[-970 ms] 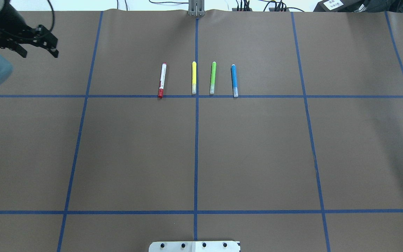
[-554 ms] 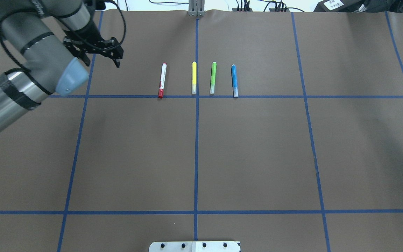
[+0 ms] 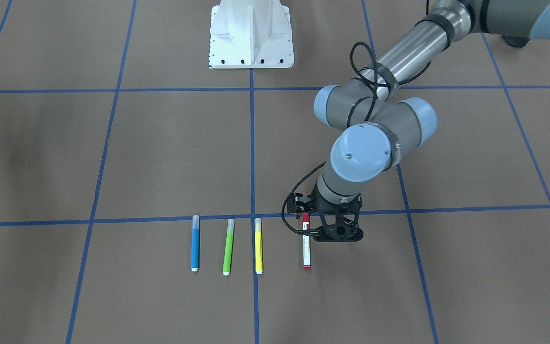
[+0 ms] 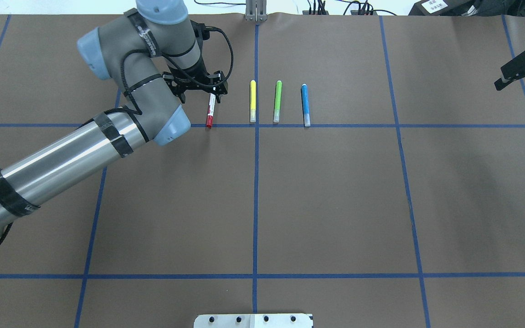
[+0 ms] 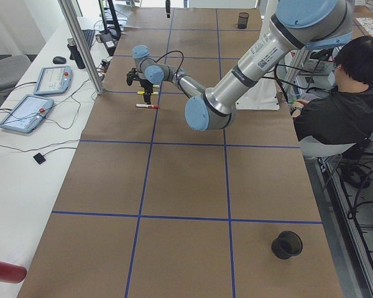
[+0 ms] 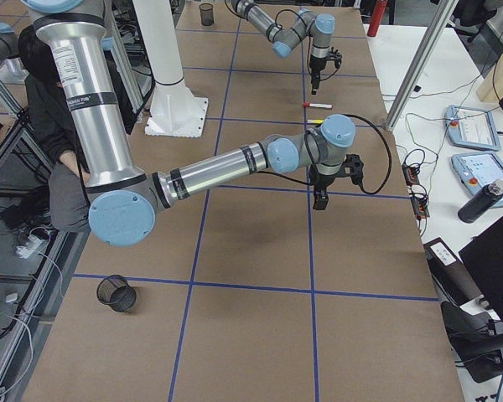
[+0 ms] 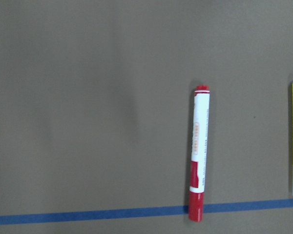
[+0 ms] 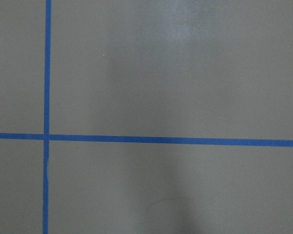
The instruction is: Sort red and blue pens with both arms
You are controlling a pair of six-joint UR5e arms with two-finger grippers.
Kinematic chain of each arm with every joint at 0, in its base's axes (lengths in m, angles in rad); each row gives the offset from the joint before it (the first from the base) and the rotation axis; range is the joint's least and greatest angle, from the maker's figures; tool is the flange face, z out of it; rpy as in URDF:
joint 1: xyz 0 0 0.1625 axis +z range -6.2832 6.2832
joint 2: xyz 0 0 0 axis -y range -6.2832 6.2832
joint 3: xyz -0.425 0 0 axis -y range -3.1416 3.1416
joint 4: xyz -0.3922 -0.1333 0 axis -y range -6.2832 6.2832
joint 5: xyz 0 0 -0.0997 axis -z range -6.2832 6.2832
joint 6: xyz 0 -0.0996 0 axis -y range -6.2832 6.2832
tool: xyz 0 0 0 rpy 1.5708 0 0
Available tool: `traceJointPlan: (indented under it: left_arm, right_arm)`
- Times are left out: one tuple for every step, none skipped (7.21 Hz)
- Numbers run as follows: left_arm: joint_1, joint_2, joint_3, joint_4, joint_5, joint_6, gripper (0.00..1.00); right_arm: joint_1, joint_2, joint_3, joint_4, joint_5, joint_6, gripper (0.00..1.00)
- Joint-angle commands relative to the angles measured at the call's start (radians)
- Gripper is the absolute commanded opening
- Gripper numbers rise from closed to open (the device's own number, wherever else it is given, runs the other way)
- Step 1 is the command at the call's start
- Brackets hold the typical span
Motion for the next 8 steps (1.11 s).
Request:
traceJointPlan:
  left_arm:
    - [0.027, -0.030, 0.070, -0.025, 0.026, -0.018, 0.98]
    - [0.038, -0.028, 0.094, -0.057, 0.027, -0.016, 0.96]
    - [0.041, -0.030, 0.122, -0.089, 0.034, -0.016, 0.95]
    - [0.047, -0.028, 0.124, -0.090, 0.035, -0.016, 0.91]
    - [0.053, -0.030, 0.124, -0.090, 0.035, -0.016, 0.87]
    - [0.054, -0.030, 0.124, -0.090, 0.035, -0.018, 0.80]
    - [0.054, -0.028, 0.124, -0.088, 0.035, -0.016, 0.74]
    - [0.055, -0.028, 0.124, -0.088, 0.035, -0.018, 0.66]
  right_arm:
    - [-0.034, 0.051, -0.016, -0.001, -0.018, 0.094, 0.99]
    - [-0.043, 0.057, -0.015, 0.000, -0.015, 0.107, 0.99]
    - [-0.043, 0.057, -0.015, 0.000, -0.014, 0.107, 0.99]
    - [-0.048, 0.059, -0.016, 0.000, -0.015, 0.108, 0.99]
    - [-0.046, 0.059, -0.015, 0.000, -0.015, 0.108, 0.99]
    - [-0.048, 0.059, -0.015, 0.000, -0.015, 0.110, 0.99]
    - [-0.046, 0.059, -0.015, -0.001, -0.015, 0.110, 0.99]
    - [-0.046, 0.059, -0.016, -0.001, -0.015, 0.110, 0.99]
